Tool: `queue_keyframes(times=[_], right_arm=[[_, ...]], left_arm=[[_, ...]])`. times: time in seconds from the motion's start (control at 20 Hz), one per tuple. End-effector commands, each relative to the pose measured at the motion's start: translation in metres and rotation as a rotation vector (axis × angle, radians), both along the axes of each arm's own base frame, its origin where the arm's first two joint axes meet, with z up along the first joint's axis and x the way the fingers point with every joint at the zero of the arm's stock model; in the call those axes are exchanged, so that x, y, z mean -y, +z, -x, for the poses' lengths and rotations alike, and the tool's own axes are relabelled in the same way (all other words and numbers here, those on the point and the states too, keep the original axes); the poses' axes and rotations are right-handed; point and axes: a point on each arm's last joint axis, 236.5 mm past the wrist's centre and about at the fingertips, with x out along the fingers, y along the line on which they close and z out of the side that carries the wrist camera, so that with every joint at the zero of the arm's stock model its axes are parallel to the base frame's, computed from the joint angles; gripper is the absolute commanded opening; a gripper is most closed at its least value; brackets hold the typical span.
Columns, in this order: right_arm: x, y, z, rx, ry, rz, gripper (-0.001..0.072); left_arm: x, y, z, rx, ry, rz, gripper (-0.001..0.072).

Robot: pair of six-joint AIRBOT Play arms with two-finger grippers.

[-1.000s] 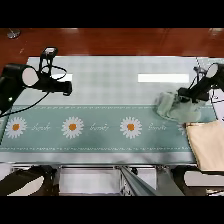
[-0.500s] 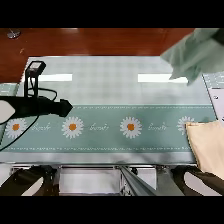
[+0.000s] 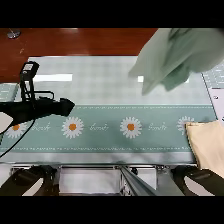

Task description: Fold the shirts.

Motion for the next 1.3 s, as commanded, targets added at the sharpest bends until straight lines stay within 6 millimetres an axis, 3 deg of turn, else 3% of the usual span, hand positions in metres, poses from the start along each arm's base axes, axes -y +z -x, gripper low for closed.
queue_keyframes(times=[0.0,0.15,0.3,0.45,0.5,0.55,0.6,0.7,0.8,0.9,1.0,1.05,1.15,1.25], right_arm=[[-0.06,-0.092,0.022,-0.279,0.173,0.087,0.0031],[-0.122,-0.206,0.026,-0.499,0.272,0.162,0.0032],[-0.183,-0.3,0.029,-0.633,0.32,0.211,0.0031],[-0.233,-0.349,0.037,-0.743,0.322,0.103,0.0034],[-0.245,-0.352,0.04,-0.779,0.324,0.043,0.0217],[-0.252,-0.347,0.041,-0.8,0.342,-0.016,0.0646],[-0.249,-0.335,0.035,-0.796,0.365,-0.045,0.0619],[-0.207,-0.306,0.006,-0.776,0.314,-0.059,0.0619],[-0.124,-0.274,-0.033,-0.738,0.165,-0.08,0.0618],[-0.019,-0.255,-0.052,-0.723,-0.04,-0.1,0.0616],[0.077,-0.264,-0.039,-0.733,-0.264,-0.149,0.0615],[0.109,-0.277,-0.023,-0.751,-0.346,-0.182,0.0615],[0.142,-0.314,0.019,-0.808,-0.47,-0.266,0.0615],[0.142,-0.348,0.051,-0.833,-0.511,-0.332,0.0615]], left_arm=[[0.002,0.008,-0.008,0.044,0.011,0.021,0.0706],[0.002,0.008,-0.009,0.047,0.011,0.022,0.0706],[0.002,0.008,-0.009,0.046,0.011,0.022,0.0706],[0.003,0.006,-0.009,0.04,0.011,0.02,0.0706],[0.003,0.004,-0.009,0.033,0.011,0.021,0.0706],[0.004,0.001,-0.01,0.023,0.011,0.021,0.0706],[0.006,-0.001,-0.01,0.011,0.01,0.03,0.0706],[0.011,-0.008,-0.006,-0.026,0.001,0.037,0.0706],[0.015,-0.02,0.01,-0.112,-0.019,0.037,0.0706],[0.016,-0.035,0.031,-0.226,-0.045,0.023,0.0706],[0.037,-0.057,0.057,-0.36,-0.089,0.106,0.0705],[0.053,-0.069,0.071,-0.43,-0.118,0.176,0.0706],[0.088,-0.089,0.09,-0.538,-0.152,0.357,0.0706],[0.107,-0.109,0.087,-0.58,-0.102,0.455,0.0706]])
